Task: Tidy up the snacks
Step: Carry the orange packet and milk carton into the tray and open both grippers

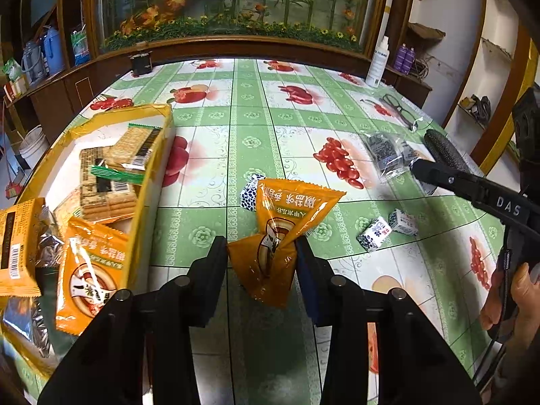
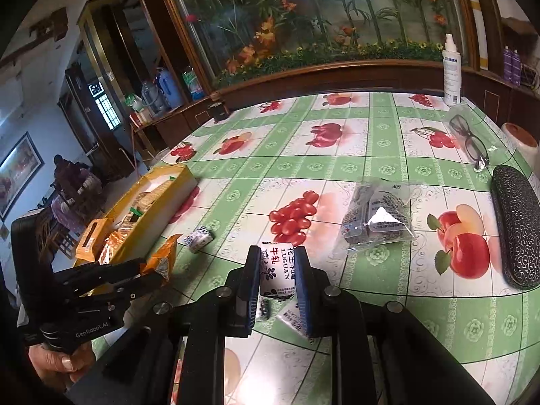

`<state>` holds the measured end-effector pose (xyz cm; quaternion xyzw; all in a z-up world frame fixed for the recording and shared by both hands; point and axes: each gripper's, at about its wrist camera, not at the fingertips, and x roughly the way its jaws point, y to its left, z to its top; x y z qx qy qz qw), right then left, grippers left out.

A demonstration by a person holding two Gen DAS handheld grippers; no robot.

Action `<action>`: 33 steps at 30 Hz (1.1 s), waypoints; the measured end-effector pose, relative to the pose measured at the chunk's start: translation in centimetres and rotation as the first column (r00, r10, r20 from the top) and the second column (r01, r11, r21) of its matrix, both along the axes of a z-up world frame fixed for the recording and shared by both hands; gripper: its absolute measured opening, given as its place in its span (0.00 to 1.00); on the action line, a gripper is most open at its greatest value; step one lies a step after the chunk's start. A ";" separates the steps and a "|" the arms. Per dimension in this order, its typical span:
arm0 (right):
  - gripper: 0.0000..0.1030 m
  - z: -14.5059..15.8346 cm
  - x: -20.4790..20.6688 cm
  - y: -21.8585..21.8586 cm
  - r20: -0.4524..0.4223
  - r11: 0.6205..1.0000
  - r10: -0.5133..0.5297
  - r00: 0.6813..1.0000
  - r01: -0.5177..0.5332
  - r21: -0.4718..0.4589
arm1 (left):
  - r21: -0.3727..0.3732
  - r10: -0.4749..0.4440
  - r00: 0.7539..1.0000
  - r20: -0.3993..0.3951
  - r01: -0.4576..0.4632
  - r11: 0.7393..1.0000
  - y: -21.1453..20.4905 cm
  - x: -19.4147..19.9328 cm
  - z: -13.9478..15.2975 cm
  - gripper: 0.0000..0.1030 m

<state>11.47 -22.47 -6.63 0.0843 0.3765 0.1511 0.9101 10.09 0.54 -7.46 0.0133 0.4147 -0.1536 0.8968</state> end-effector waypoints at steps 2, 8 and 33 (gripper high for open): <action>0.19 0.3 -0.3 0.5 0.004 1.000 0.016 1.000 -0.016 0.020 | -0.013 0.005 1.000 0.010 -0.004 1.000 0.5 -0.4 0.6 0.36; 0.19 0.9 -0.8 2.8 0.017 0.996 0.071 0.997 -0.072 0.046 | -0.023 0.061 0.996 0.060 -0.060 0.998 2.6 -1.8 2.7 0.37; 0.19 0.5 3.3 22.9 0.008 0.900 0.417 0.909 -0.414 0.136 | 0.034 0.348 0.929 0.122 -0.355 0.934 15.3 -3.7 2.8 0.37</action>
